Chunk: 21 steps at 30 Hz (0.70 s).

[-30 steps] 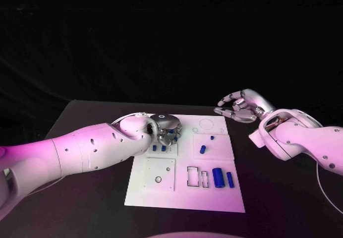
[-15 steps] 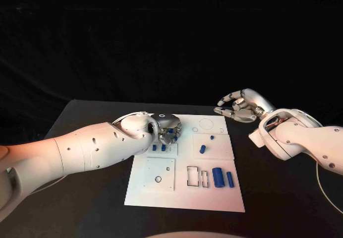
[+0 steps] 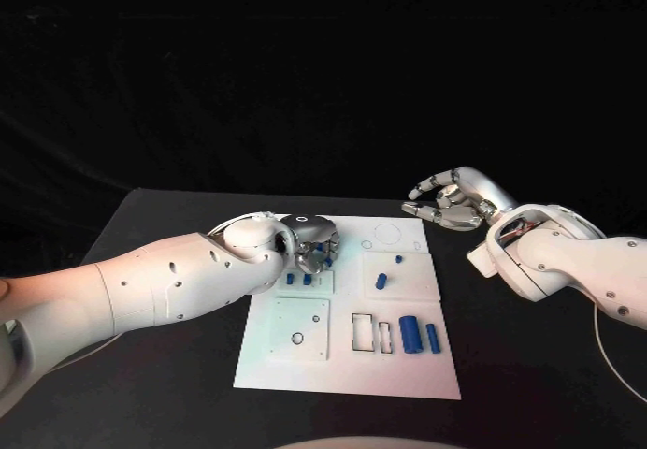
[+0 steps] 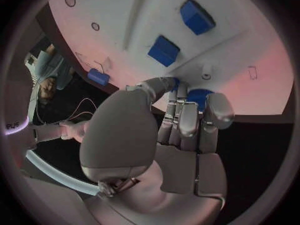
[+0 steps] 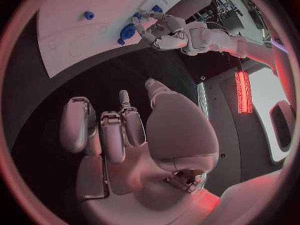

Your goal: Assemble the parts on the task board

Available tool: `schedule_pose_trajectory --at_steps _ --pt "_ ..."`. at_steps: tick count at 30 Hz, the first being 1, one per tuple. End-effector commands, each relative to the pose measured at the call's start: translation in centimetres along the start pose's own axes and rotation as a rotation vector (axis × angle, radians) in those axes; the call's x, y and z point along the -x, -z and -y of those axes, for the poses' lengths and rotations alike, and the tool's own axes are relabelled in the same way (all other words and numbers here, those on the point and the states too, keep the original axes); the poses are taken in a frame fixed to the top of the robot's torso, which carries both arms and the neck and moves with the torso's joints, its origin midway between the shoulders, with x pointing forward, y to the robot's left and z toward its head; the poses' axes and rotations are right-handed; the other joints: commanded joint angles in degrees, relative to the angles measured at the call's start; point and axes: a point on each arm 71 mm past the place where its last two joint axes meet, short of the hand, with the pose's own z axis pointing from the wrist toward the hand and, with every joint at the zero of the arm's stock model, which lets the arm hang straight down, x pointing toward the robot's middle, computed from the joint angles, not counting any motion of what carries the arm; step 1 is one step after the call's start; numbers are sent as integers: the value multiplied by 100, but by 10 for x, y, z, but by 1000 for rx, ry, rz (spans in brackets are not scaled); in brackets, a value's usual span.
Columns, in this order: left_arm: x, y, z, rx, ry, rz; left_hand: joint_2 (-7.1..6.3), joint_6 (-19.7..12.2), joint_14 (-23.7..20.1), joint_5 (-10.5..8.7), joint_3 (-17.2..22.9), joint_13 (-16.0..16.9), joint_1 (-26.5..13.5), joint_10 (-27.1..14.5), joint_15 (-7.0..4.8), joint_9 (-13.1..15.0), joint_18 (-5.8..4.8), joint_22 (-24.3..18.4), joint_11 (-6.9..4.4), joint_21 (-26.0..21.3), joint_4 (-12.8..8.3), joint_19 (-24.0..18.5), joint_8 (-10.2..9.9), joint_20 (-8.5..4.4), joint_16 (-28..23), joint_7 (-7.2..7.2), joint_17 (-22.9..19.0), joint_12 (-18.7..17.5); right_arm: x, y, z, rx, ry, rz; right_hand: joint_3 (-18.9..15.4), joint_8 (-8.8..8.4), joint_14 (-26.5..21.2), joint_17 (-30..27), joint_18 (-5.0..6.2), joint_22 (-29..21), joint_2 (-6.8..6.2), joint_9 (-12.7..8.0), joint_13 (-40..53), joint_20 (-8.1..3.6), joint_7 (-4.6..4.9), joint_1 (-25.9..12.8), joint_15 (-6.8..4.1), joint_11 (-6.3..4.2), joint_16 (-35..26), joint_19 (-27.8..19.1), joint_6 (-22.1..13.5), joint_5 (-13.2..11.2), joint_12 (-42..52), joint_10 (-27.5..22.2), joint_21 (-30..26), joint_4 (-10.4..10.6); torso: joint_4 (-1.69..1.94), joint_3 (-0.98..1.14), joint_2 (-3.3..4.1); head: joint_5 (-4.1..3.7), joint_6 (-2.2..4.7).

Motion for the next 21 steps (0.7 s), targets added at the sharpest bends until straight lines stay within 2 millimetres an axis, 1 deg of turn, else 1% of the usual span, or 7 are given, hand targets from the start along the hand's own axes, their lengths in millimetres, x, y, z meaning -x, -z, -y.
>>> schedule_pose_trajectory --at_steps 1,4,7,10,13,18,21 --pt "4 5 2 -24 43 19 19 48 41 -33 -18 -13 -43 46 14 -4 -51 16 0 27 -1 45 -37 10 21 2 -35 -39 0 0 -1 12 6 0 -22 22 508 1039 40 150 49 5 573 2 -4 2 -36 -3 -15 -19 -17 18 5 0 -14 -10 5 -3 -4 -8 9" --pt "9 11 1 -28 65 43 22 73 39 -33 -25 -19 -58 76 10 -6 -54 32 -5 37 0 54 -42 9 13 -3 -67 -61 0 1 0 10 7 2 -22 22 508 1039 40 150 49 5 573 2 -4 2 -36 -3 -15 -19 -17 18 5 0 -14 -10 16 6 -8 -8 16" --pt "15 16 -1 -31 85 67 28 117 57 -32 -33 -28 -66 129 0 -6 -64 86 -18 71 -10 83 -46 3 19 -14 -62 -93 1 0 0 9 7 3 -22 22 508 1039 40 150 49 5 573 2 -4 2 -36 -3 -15 -19 -17 18 5 0 -14 -10 24 8 -11 -1 33" --pt "20 22 -2 -34 107 90 29 130 62 -31 -36 -32 -71 146 -3 -7 -67 98 -20 79 -13 91 -50 1 19 -16 -65 -106 1 0 0 8 8 4 -22 22 508 1039 40 150 49 5 573 2 -4 2 -36 -3 -15 -19 -17 18 5 0 -14 -10 32 1 -8 -1 46" --pt "26 30 -4 -32 143 112 27 144 71 -30 -41 -37 -78 160 -4 -8 -68 108 -23 87 -15 97 -55 -4 22 -19 -59 -126 1 0 1 6 9 4 -27 33 510 1048 38 155 58 9 584 1 -7 1 -37 -5 -12 -15 -3 25 18 11 -10 -6 46 -2 -7 -1 39" --pt "31 42 -11 -11 170 114 25 159 75 -30 -46 -42 -85 179 -8 -9 -75 141 -25 107 -17 116 -60 -8 21 -21 -70 -143 2 0 2 4 9 3 -27 33 510 1048 38 155 58 9 584 1 -7 1 -37 -5 -12 -15 -3 25 18 11 -10 -6 48 4 -5 14 42" --pt "32 48 -17 8 179 101 18 180 77 -31 -57 -48 -99 206 -12 -10 -77 149 -30 113 -18 122 -65 -11 16 -26 -90 -165 1 0 2 3 10 2 -27 33 510 1048 38 155 58 9 584 1 -7 1 -37 -5 -12 -15 -3 25 18 11 -10 -6 65 6 -5 11 41"
